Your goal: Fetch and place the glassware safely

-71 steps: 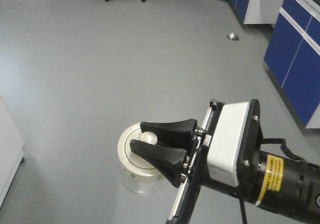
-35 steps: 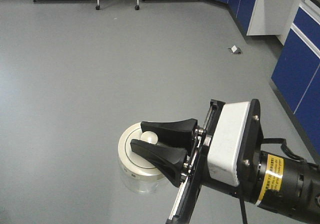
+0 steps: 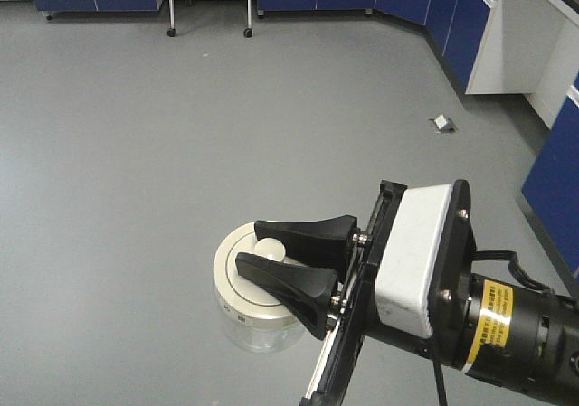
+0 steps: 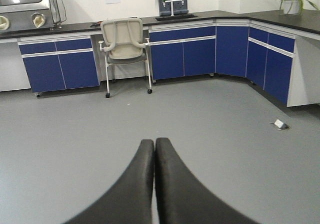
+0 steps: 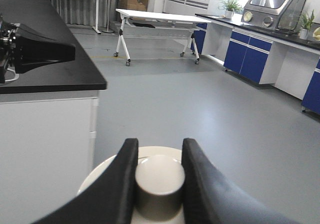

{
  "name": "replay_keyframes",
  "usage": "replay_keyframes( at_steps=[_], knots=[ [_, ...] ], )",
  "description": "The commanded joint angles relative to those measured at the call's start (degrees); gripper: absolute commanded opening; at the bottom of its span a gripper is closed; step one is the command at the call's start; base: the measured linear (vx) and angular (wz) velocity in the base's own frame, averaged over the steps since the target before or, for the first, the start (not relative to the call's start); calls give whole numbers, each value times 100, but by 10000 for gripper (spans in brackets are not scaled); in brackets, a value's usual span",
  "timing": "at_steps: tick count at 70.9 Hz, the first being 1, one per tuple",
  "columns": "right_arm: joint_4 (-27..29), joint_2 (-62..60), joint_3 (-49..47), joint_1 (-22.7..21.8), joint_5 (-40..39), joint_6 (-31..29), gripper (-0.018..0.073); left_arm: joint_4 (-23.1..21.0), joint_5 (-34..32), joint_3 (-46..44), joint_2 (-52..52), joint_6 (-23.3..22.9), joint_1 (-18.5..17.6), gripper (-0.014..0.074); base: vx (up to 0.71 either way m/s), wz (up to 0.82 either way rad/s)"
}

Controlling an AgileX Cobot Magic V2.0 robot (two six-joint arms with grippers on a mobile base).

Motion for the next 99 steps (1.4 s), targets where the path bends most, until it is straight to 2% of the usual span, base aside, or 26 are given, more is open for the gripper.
replay_keyframes(
  at_steps=[1,49,99],
  knots=[
    [186,-151,-163,1,-469,-25,-3,-38,-406,-135,51,-17,-9,-7,58,6],
    [186,-151,-163,1,-471,-25,-3,-38,-406,-135,51,-17,-9,-7,59,8],
    [186,-151,-163,1,-470,-25,-3,-38,-406,-135,51,-17,-9,-7,60,-6]
  ],
)
